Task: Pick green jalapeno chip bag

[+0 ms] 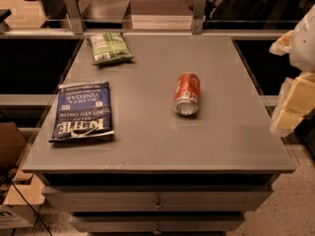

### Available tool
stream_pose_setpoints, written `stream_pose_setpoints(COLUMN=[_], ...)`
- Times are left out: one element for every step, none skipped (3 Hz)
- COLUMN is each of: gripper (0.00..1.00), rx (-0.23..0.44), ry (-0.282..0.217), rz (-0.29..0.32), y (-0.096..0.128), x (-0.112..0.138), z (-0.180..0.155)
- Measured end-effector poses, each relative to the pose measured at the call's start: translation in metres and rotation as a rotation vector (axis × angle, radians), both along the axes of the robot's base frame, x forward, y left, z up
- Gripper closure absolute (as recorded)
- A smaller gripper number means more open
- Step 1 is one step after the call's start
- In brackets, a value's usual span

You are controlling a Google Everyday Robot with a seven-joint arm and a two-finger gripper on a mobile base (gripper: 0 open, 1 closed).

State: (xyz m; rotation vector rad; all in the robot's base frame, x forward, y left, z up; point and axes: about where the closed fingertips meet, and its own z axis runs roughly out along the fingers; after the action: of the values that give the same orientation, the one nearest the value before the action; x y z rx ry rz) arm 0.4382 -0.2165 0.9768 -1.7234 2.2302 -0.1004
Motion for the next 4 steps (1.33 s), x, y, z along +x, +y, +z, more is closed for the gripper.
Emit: stream_pose_setpoints(gripper=[0.0,0.0,0.0,0.0], rx=[0.0,0.048,0.179,0.315], ry=[0.0,-0.009,-0.035,-0.063], rz=[0.0,0.023,0.094,0.15], y=[0.0,0.009,0.039,0.081], x=[0.0,0.001,0.008,0.024], z=[0.0,0.0,-0.006,-0.007])
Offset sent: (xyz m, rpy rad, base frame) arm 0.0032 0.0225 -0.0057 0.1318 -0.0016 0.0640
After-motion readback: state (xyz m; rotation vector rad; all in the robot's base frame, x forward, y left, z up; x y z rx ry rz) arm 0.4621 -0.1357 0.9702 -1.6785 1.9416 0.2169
